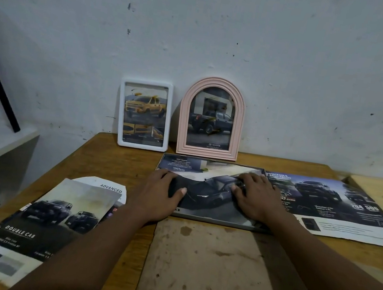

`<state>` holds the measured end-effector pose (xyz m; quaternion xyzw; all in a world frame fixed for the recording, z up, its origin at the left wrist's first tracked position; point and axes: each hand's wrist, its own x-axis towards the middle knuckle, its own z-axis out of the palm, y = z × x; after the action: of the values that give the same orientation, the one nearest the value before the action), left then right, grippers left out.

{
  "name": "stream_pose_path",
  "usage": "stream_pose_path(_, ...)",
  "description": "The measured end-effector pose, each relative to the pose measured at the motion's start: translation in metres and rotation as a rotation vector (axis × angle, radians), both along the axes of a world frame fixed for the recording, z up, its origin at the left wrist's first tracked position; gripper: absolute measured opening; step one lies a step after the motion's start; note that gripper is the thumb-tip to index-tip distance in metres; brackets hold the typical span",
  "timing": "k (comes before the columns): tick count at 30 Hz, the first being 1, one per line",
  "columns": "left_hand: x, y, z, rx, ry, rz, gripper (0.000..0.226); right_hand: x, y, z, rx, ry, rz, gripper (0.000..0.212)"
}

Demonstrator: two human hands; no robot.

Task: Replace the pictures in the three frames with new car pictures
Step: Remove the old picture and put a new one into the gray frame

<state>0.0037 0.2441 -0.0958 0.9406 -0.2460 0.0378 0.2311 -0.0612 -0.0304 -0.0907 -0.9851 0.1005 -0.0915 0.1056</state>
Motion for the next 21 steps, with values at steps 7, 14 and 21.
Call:
stream_pose_path(7, -0.001, 0.001, 0.004, -0.037, 0.033, 0.008, 0.059, -0.002, -0.001, 0.009, 0.104, -0.083, -0.009, 0.045)
stream_pose_path(14, -0.02, 0.006, 0.011, -0.006, -0.016, 0.073, 0.061, -0.036, 0.001, 0.023, 0.092, -0.079, -0.057, 0.047)
stream_pose_path(21, -0.085, 0.004, 0.025, 0.096, -0.204, 0.205, 0.061, -0.107, 0.006, 0.026, 0.028, -0.126, -0.109, 0.042)
